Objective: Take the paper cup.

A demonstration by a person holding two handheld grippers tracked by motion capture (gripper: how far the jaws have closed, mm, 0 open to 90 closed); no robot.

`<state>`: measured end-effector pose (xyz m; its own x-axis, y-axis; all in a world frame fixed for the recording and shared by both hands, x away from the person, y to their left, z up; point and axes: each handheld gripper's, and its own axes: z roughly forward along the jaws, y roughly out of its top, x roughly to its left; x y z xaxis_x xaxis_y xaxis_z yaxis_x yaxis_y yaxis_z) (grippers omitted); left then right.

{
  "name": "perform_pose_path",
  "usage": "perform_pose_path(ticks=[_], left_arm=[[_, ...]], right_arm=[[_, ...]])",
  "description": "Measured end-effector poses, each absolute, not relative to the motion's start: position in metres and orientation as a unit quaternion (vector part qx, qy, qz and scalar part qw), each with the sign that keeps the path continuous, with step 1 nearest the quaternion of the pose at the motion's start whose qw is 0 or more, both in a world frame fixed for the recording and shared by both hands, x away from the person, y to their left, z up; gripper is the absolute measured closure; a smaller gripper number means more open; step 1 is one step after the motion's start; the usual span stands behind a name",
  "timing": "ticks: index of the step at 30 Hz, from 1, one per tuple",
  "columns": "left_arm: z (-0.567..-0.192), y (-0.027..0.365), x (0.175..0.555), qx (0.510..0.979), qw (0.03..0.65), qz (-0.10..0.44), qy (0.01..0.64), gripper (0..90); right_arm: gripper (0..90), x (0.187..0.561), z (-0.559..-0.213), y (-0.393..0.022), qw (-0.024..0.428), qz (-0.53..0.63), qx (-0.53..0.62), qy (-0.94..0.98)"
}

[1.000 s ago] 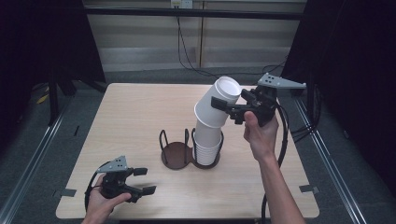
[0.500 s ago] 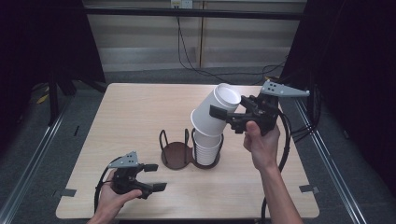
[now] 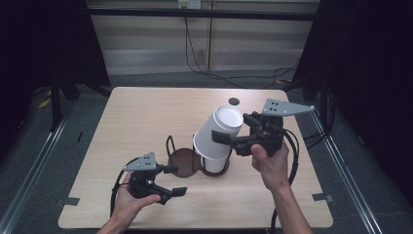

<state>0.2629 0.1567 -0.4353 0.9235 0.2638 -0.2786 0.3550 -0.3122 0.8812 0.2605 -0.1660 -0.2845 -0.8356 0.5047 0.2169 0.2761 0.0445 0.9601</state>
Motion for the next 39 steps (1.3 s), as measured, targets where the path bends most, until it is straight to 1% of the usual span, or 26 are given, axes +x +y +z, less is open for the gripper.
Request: perform_pose_path(ticks=[4, 10, 19, 24, 27, 33, 36, 39], left_arm=[[-0.435, 0.154, 0.263, 0.812, 0.552, -0.044, 0.184, 16.1], [-0.432, 0.148, 0.259, 0.821, 0.544, -0.038, 0.169, 17.0], [-0.421, 0.145, 0.255, 0.812, 0.563, -0.03, 0.15, 15.9], [-0.419, 0.143, 0.257, 0.804, 0.577, -0.034, 0.143, 15.8], [-0.419, 0.14, 0.256, 0.805, 0.577, -0.037, 0.134, 15.7], [-0.416, 0.136, 0.259, 0.8, 0.583, -0.033, 0.135, 15.7], [-0.418, 0.133, 0.26, 0.808, 0.574, -0.027, 0.128, 15.7], [-0.422, 0.13, 0.261, 0.813, 0.565, -0.024, 0.134, 15.8]], right_arm=[[22.6, 0.257, -0.292, -0.165, 0.083, 0.632, 0.273, 0.72], [22.7, 0.249, -0.312, -0.158, 0.071, 0.617, 0.269, 0.736], [22.8, 0.241, -0.327, -0.158, 0.06, 0.602, 0.271, 0.749], [22.8, 0.241, -0.337, -0.157, 0.049, 0.592, 0.274, 0.756], [22.8, 0.242, -0.343, -0.157, 0.052, 0.587, 0.266, 0.763], [22.9, 0.244, -0.359, -0.154, 0.035, 0.58, 0.274, 0.766], [22.9, 0.247, -0.369, -0.151, 0.024, 0.579, 0.276, 0.766], [23.0, 0.249, -0.377, -0.147, 0.021, 0.58, 0.274, 0.767]])
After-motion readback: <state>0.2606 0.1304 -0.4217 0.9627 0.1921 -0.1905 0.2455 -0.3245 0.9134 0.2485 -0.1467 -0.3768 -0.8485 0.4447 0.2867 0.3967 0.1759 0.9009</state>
